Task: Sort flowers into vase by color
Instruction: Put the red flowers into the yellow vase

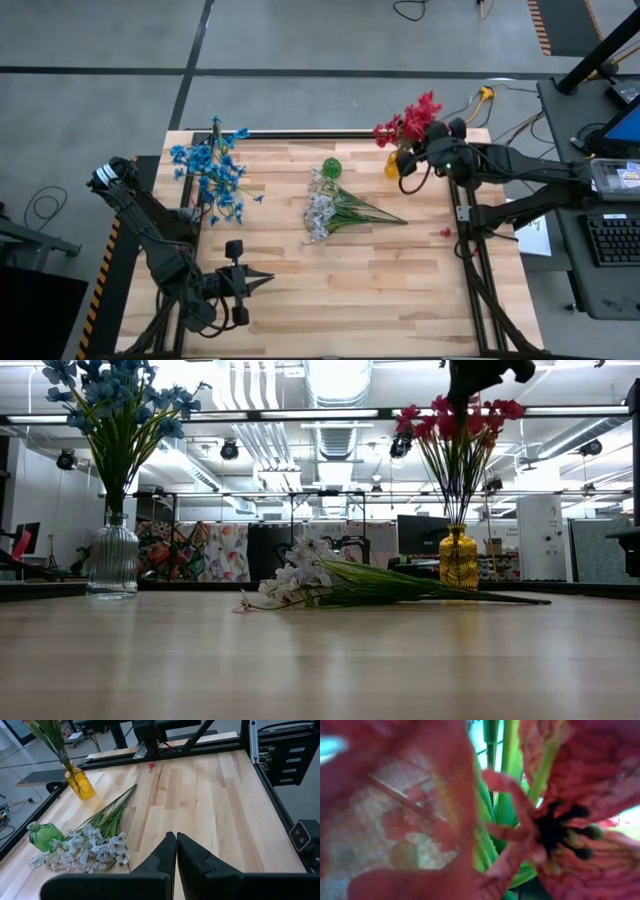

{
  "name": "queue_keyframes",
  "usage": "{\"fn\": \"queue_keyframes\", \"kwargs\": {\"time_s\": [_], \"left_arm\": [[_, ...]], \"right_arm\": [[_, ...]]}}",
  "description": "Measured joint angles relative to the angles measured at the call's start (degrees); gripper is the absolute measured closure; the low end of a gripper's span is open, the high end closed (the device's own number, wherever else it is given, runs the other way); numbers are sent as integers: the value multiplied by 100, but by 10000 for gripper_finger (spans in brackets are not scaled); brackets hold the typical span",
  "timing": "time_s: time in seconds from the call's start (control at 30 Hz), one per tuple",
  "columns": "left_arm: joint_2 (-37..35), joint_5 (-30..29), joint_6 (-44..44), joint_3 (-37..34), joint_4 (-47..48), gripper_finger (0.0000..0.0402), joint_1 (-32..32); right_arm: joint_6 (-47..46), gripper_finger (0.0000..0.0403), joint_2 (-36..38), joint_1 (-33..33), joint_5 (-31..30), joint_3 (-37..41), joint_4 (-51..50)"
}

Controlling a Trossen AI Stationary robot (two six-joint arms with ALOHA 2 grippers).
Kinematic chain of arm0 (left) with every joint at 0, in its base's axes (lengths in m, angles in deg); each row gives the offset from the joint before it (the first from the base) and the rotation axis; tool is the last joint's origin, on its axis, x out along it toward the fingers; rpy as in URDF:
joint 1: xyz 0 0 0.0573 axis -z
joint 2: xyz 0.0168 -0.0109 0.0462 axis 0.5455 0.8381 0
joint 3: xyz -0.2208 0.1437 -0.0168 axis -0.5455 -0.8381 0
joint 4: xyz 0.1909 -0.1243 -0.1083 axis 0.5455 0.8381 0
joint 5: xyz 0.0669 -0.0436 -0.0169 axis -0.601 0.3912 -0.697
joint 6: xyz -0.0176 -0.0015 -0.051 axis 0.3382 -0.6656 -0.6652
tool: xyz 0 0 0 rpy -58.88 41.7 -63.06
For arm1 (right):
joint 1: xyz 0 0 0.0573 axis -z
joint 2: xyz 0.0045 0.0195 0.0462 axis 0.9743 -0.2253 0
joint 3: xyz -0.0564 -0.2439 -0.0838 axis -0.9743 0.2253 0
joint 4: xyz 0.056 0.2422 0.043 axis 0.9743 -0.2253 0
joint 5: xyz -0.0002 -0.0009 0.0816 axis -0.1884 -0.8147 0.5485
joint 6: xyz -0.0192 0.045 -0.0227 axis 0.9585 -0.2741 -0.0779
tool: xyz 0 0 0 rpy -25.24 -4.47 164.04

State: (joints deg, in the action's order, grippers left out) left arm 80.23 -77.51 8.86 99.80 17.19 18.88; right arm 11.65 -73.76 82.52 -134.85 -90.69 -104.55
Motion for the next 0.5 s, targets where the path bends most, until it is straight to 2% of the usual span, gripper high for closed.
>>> {"fn": "queue_keyframes", "kwargs": {"time_s": [0.2, 0.5], "left_arm": [[0, 0, 1, 0, 7, 402, 0], [-2, 0, 1, 0, 26, 401, 0]], "right_arm": [[48, 380, -2, 302, 112, 83, -78], [177, 380, -17, 426, 73, 201, -80]]}}
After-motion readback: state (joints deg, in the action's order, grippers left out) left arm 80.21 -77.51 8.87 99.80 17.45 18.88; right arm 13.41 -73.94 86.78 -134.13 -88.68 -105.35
